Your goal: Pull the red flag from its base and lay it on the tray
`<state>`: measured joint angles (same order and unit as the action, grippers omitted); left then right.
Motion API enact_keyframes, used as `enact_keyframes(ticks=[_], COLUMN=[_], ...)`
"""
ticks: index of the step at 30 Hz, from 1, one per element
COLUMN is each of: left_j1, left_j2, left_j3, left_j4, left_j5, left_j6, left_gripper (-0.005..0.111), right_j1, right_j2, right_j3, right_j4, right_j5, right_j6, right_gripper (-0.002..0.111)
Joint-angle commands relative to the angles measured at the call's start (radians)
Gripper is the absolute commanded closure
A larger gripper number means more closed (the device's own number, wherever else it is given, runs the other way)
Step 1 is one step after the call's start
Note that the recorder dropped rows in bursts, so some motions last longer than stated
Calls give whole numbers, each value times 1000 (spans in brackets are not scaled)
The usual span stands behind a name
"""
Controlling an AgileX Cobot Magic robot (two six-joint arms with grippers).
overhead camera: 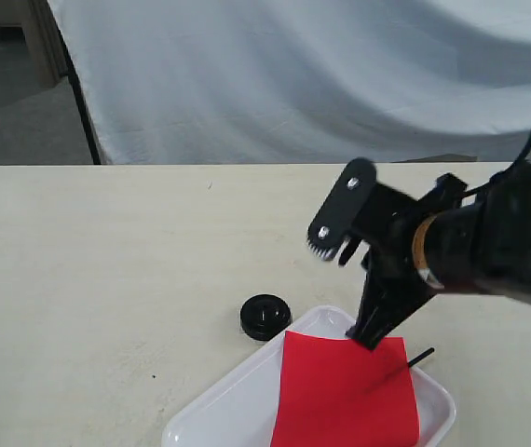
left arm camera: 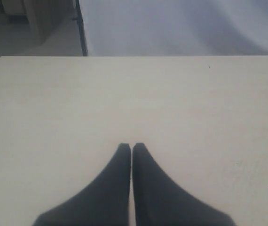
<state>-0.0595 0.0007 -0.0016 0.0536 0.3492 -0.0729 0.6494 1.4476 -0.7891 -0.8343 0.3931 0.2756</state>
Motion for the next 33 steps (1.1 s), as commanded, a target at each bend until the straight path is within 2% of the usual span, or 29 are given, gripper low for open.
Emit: enact_keyframes(ticks=[1, 2, 3, 4, 7, 9, 13, 15, 24, 28, 33], left_j1=[-5, -5, -5, -5, -5, -5, -5, -5, -5, -5, -5], left_j2=[-1, -1, -1, -1, -1, -1, -1, -1, -1, -1, -1], left_j3=[2, 2, 2, 2, 2, 2, 2, 2, 2, 2, 2], left_j4=[-6, -6, -6, -6, -6, -6, -6, -6, -6, -6, -6], left_j5=[-6, -6, -6, -6, -6, -6, -6, -6, -6, -6, -6], left_j6=[-2, -2, -2, -2, -2, -2, -2, -2, -2, -2, -2], left_gripper=[105, 105, 105, 105, 105, 105, 105, 105, 105, 105, 105], right_j1=[-182, -266, -309, -400, -585, -648, -649, -647, -647, -647, -642], right_j2=[2, -2, -8, -35, -157, -260, -524, -663, -1155, -1448, -1448], right_j3=[-120, -178, -196, -218, -199, -129, 109, 180, 343, 442, 454], right_j4=[474, 653, 699, 768, 853, 853, 853, 853, 861, 861, 861], right_j5=[216, 352, 394, 441, 394, 279, -34, -111, -271, -345, -358], right_j6=[-204, -328, -351, -348, -346, -337, -232, -213, -208, -208, -171], right_gripper=[108, 108, 108, 108, 108, 108, 108, 108, 108, 108, 108])
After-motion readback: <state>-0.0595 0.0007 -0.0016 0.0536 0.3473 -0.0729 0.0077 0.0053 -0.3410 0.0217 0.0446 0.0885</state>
